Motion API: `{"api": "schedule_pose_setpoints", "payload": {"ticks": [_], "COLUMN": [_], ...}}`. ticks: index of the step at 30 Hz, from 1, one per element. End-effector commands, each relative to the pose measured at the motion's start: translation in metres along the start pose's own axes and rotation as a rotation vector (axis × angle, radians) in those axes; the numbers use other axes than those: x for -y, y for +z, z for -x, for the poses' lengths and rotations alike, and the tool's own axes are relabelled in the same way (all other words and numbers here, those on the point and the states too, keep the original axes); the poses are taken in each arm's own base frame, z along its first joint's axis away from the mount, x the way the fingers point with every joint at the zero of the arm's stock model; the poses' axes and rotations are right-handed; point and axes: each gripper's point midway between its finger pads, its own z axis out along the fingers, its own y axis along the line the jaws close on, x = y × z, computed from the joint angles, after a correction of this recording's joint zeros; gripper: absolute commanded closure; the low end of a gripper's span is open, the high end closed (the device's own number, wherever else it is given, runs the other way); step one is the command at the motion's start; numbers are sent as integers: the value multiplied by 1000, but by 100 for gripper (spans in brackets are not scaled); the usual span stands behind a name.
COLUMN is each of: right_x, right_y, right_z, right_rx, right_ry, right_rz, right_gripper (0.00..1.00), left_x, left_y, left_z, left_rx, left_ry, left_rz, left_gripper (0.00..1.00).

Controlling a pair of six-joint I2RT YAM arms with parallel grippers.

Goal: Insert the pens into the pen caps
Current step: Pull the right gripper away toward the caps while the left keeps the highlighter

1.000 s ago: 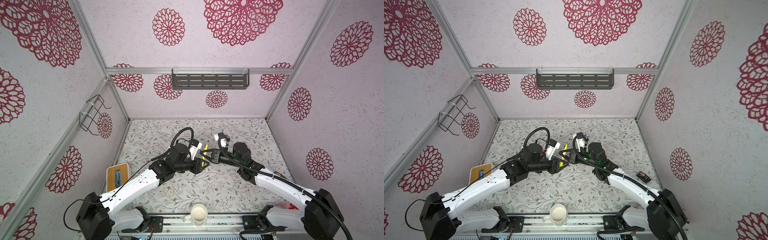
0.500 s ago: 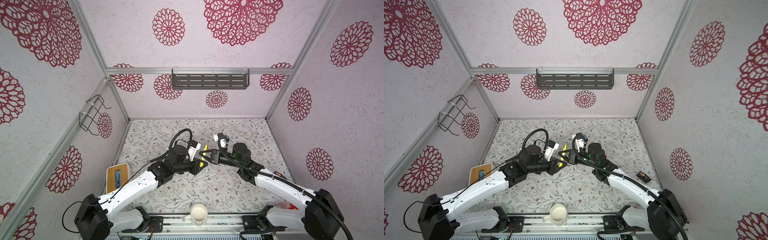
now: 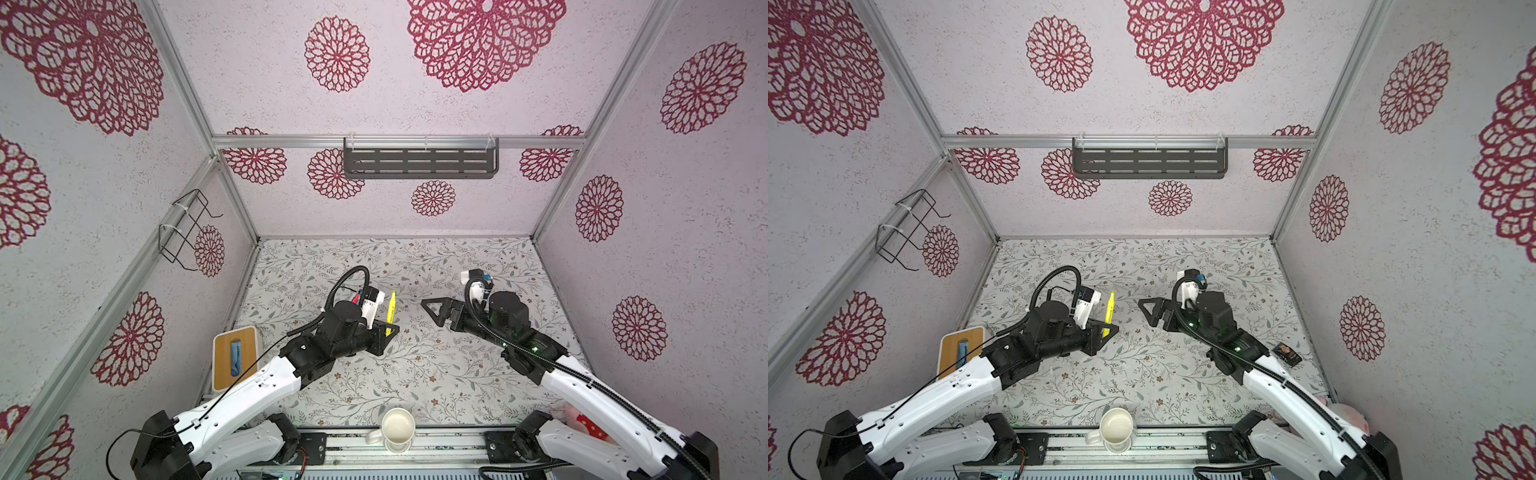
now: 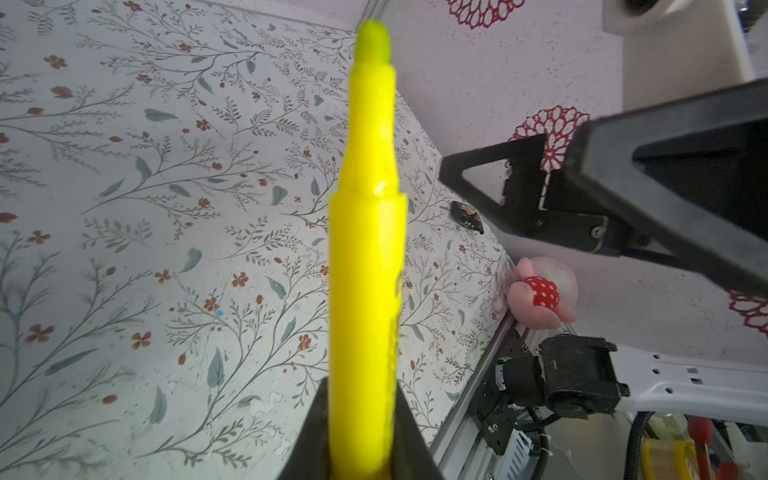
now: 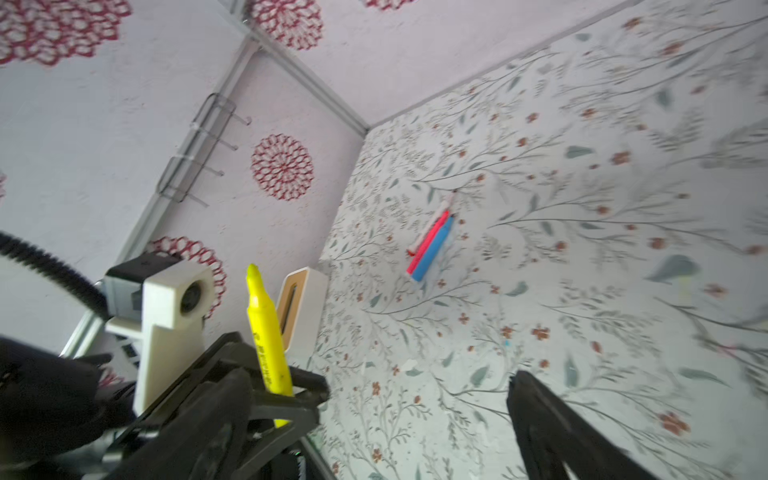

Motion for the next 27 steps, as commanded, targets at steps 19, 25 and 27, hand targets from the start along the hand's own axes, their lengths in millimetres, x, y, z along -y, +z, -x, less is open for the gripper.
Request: {"api": "schedule_pose_setpoints", "payload": {"ticks": [19, 25, 27], "right_x": [187, 202, 205], "right_y": [-64, -58, -51], "right_z": [25, 30, 30], "right_rx": [-19, -41, -55], "right_ry": [230, 340, 364], "right_rz": [-863, -916, -909], "right_gripper": [1, 1, 1], "left_x": [-33, -34, -34], "left_y": [-9, -14, -16], "left_z": [-25, -30, -32], "left_rx": [-17, -7, -8], "left_ry": [-43, -52, -52], "left_rz": [130, 126, 127], "left_gripper": [100, 100, 100]}}
